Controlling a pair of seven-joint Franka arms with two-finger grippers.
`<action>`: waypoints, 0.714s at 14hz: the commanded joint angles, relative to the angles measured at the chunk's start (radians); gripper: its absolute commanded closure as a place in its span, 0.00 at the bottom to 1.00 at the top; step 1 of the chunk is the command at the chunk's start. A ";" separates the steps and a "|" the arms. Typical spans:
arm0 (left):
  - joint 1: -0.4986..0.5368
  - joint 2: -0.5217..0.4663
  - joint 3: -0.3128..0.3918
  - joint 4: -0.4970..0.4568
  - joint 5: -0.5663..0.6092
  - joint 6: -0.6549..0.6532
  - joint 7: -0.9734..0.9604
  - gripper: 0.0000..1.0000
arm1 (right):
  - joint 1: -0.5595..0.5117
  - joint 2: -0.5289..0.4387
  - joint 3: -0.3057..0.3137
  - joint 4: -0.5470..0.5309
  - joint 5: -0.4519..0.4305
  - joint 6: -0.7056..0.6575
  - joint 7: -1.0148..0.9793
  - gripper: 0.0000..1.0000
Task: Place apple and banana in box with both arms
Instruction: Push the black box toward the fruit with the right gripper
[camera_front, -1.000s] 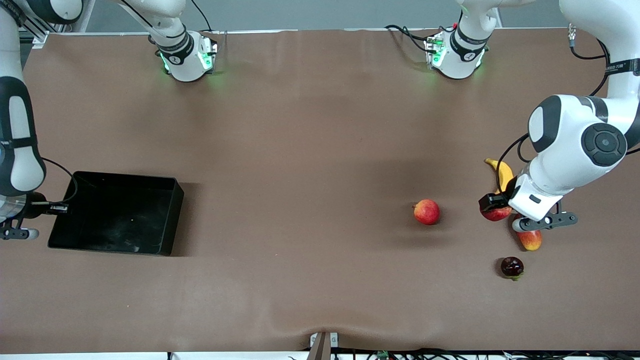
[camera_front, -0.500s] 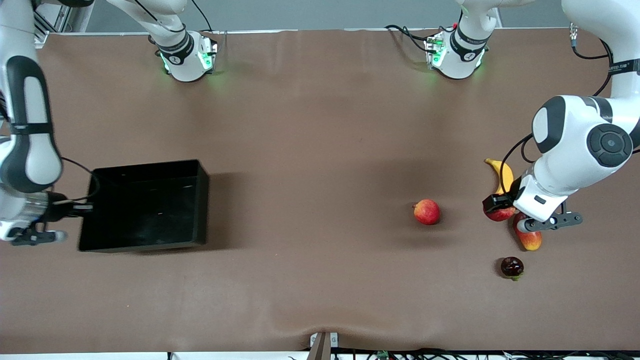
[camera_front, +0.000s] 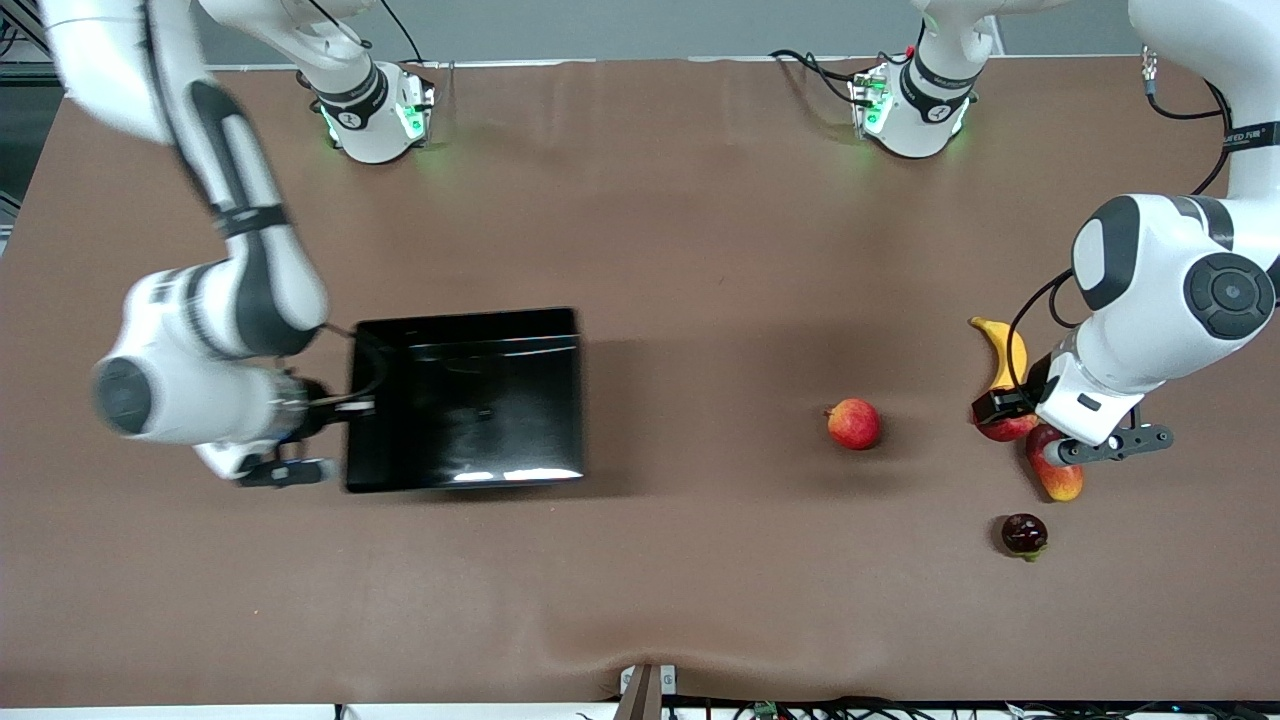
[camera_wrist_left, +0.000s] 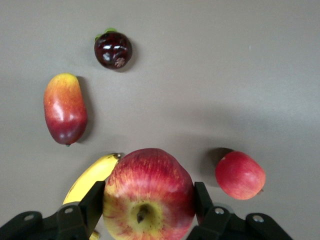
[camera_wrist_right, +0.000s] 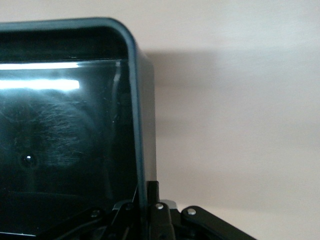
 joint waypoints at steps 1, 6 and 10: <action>0.008 -0.002 -0.006 0.009 0.002 -0.024 -0.005 1.00 | 0.128 -0.046 -0.015 -0.029 0.022 0.015 0.113 1.00; 0.005 -0.002 -0.007 0.013 0.002 -0.024 -0.017 1.00 | 0.300 -0.088 -0.015 -0.239 0.022 0.271 0.305 1.00; -0.004 -0.001 -0.015 0.000 0.003 -0.026 -0.056 1.00 | 0.436 -0.083 -0.016 -0.290 0.022 0.397 0.514 1.00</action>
